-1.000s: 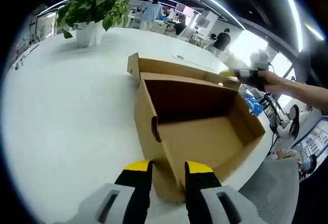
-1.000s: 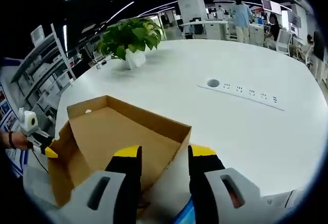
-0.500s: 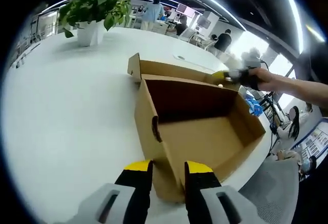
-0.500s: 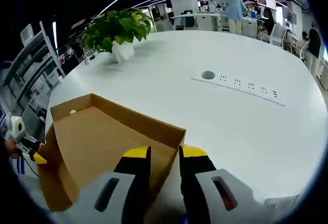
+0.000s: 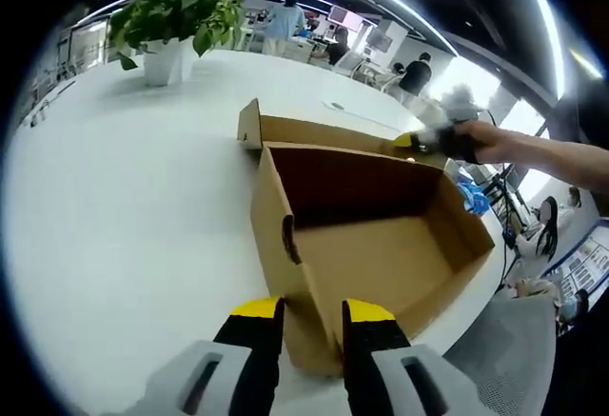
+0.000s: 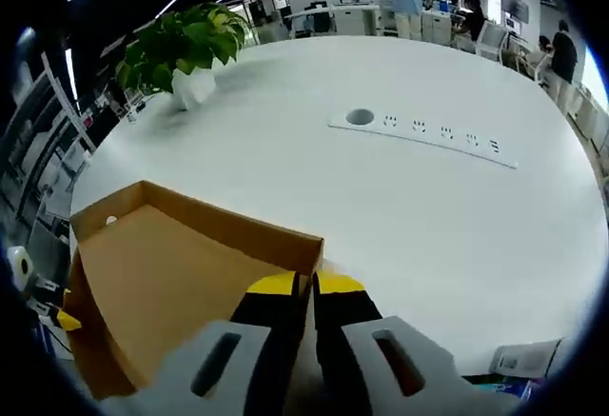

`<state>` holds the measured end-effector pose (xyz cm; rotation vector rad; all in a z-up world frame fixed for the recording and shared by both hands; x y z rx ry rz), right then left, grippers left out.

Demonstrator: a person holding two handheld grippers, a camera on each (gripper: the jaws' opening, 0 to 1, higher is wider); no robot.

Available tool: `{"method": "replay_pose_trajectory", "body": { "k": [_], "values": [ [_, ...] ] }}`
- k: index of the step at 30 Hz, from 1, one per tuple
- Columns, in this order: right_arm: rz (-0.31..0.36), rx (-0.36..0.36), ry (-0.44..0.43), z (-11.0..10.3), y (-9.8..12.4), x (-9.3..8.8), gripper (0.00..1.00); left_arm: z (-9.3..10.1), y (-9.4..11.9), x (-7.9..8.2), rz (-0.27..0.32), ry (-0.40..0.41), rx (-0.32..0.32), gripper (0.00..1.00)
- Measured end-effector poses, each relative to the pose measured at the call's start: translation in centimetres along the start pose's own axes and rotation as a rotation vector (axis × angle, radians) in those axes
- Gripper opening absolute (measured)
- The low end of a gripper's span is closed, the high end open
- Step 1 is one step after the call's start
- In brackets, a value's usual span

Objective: Operate the shoe box by opening the lid, removing the specified soft item, and placing it in the target area until the item is outside and the box remains undamaged.

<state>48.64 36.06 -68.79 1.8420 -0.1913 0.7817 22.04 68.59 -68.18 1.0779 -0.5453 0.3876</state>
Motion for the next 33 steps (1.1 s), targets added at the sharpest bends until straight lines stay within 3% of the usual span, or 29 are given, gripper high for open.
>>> {"method": "replay_pose_trajectory", "body": {
  "k": [9,25,33],
  "values": [
    [0.03,-0.024,0.011,-0.4,1.5,1.1,0.01,0.1,-0.1,0.2,-0.014,-0.007,0.025,0.23],
    [0.147,-0.033,0.037,-1.3,7.5,2.7,0.0,0.7,-0.9,1.0,-0.026,0.008,0.127,0.17],
    [0.215,-0.025,0.077,-4.0,12.4,2.0,0.0,0.8,-1.2,1.5,-0.027,0.024,0.173,0.14]
  ]
}}
Point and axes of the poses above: the point that each gripper's makers call its tool centre point, and the gripper's own axes: y roughly backward along the fingers, z roughly to its right, x roughly out of its top, the point moved 8 cm from there along y, roughly backward along the fingers, and after that the axes turned 1 degree about -z, right-handed, at the moved point
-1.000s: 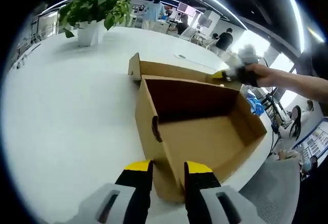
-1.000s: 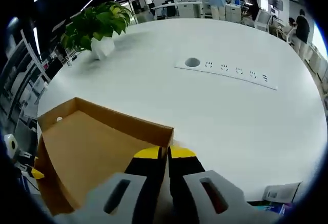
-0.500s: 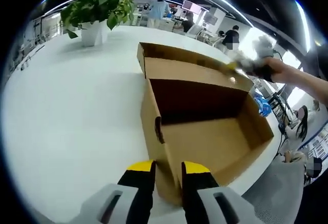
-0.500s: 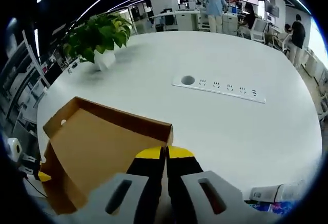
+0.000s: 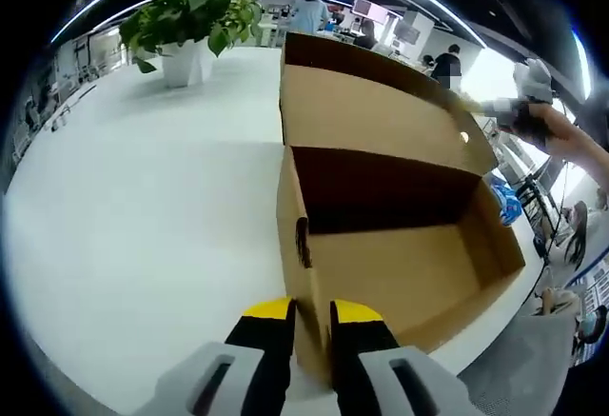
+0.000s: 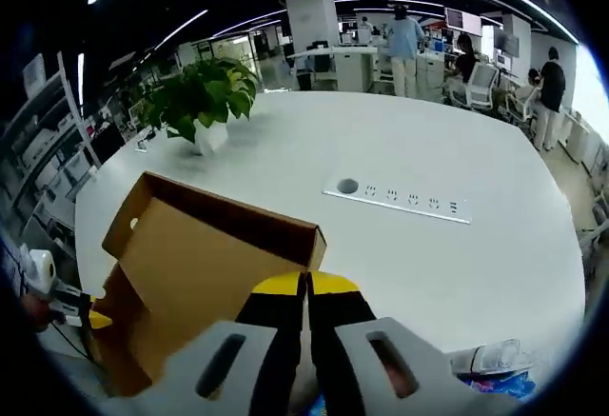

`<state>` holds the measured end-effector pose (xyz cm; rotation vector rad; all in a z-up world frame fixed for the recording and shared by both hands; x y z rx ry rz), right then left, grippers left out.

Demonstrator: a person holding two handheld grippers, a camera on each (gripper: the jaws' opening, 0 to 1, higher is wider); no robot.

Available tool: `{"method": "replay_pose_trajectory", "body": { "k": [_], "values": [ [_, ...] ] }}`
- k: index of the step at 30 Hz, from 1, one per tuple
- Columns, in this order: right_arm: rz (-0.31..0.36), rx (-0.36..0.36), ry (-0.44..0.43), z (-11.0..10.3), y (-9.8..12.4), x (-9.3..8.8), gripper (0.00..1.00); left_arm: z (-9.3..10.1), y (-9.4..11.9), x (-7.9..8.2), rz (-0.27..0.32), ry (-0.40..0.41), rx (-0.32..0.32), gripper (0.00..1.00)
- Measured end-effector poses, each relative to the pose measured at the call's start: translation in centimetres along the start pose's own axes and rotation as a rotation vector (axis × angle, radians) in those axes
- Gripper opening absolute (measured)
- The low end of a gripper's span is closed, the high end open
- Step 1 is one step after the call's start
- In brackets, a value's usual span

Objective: Operate the shoe box by opening the lid, removing the specified soft item, and placing it in the target area until the item is outside and the box remains undamaged.

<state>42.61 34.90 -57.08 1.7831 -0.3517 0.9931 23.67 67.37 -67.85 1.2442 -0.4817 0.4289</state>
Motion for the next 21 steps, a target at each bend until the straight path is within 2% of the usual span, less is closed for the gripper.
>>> {"method": "replay_pose_trajectory", "body": {
  "k": [13,21],
  "values": [
    [0.09,0.03,0.068,-0.7,3.2,1.4,0.0,0.6,0.0,0.4,0.024,0.054,0.035,0.12],
    [0.111,0.033,0.099,-1.0,5.4,0.7,0.0,0.8,0.0,1.0,0.041,0.072,0.053,0.1]
  ]
}}
Point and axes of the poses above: the point that each gripper's makers call its tool centre point, and the gripper's own axes: y roughly backward along the fingers, z roughly to its right, x roughly out of its top, the point moved 8 cm from there along y, roughly backward along the fingers, and after that the axes turned 1 degree about -z, right-handed, at the moved point
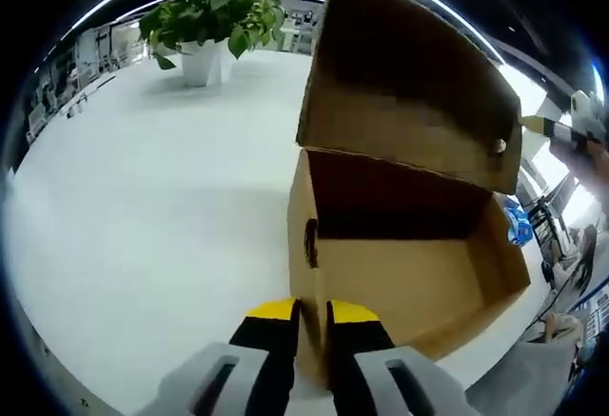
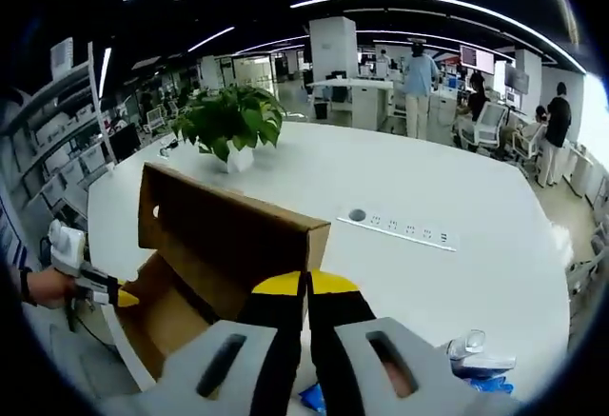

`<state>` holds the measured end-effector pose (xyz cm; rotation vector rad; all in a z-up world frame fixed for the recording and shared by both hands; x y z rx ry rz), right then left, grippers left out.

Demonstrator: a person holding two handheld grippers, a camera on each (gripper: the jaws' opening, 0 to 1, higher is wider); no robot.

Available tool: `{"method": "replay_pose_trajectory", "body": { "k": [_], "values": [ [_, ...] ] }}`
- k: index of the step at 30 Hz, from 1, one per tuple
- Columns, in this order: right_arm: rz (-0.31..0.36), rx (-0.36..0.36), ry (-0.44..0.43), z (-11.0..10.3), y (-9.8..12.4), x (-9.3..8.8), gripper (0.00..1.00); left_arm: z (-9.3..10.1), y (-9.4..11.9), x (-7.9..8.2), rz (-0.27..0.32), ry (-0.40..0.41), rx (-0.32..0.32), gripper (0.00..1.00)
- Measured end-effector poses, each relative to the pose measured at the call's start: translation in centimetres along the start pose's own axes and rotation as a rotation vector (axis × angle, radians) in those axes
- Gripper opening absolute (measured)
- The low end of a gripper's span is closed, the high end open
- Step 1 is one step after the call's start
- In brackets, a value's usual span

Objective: Operate the shoe box by opening the lid, removing the specified soft item, and placing it in the target area until the item is outside and the box remains undamaged.

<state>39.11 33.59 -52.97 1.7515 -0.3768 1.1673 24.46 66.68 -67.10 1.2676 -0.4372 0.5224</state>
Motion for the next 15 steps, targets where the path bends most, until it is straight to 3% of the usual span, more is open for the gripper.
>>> {"method": "replay_pose_trajectory", "body": {
  "k": [15],
  "values": [
    [-0.011,0.004,0.073,-2.4,3.6,-2.6,0.0,0.3,-0.9,1.4,0.025,0.059,0.011,0.1]
  ]
}}
Point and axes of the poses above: the point that each gripper's makers call its tool centre point, and the gripper's own axes: y roughly backward along the fingers, z roughly to its right, x roughly out of its top, the point moved 8 cm from there along y, roughly backward along the fingers, and after that the axes turned 1 degree about -z, right-handed, at the moved point
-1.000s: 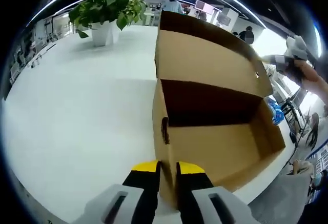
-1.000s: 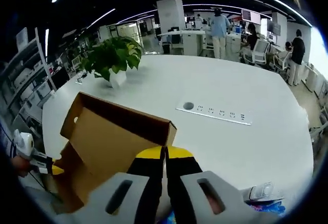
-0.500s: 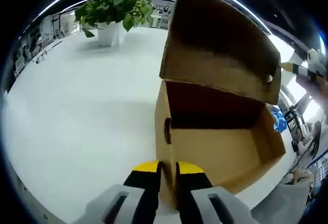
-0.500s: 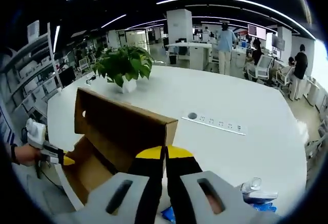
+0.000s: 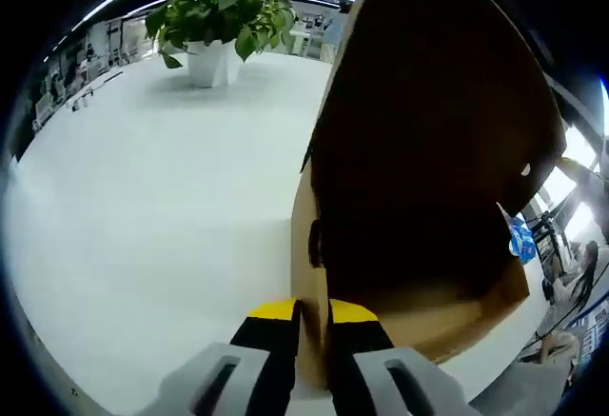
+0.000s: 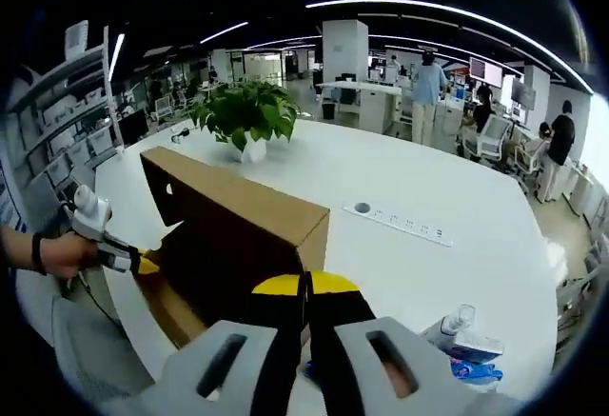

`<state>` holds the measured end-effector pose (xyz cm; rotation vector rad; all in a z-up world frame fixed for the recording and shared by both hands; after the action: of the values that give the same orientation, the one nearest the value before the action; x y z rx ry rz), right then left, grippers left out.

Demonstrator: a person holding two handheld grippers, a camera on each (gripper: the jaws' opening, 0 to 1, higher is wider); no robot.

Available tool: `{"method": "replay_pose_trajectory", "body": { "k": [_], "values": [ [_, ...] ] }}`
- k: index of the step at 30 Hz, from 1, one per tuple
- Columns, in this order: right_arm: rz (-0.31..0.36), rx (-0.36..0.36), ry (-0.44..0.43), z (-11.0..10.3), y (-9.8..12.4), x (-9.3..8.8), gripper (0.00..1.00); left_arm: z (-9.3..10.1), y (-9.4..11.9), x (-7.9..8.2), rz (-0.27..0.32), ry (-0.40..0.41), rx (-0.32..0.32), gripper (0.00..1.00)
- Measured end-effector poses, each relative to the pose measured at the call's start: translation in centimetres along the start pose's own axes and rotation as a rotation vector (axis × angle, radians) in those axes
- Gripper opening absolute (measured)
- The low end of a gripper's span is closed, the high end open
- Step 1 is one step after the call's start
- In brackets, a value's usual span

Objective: Operate the shoe box by opening the lid, removing the specified soft item, and placing it in the target area until the item is outside and the box remains undamaged.

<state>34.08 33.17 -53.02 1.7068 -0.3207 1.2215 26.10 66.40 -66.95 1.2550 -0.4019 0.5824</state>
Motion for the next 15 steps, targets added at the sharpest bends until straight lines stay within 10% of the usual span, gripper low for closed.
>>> {"method": "replay_pose_trajectory", "body": {
  "k": [15],
  "values": [
    [0.054,-0.041,0.019,-1.2,1.3,-3.6,0.0,0.1,-0.4,0.4,0.008,0.014,-0.044,0.12]
  ]
}}
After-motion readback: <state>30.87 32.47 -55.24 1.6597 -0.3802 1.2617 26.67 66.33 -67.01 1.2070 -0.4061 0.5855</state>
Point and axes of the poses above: the point that each gripper's makers call its tool centre point, and the gripper's own axes: y roughly backward along the fingers, z roughly to its right, x roughly out of its top, the point moved 8 cm from there along y, roughly backward along the fingers, and after that the axes turned 1 degree about -z, right-handed, at the moved point
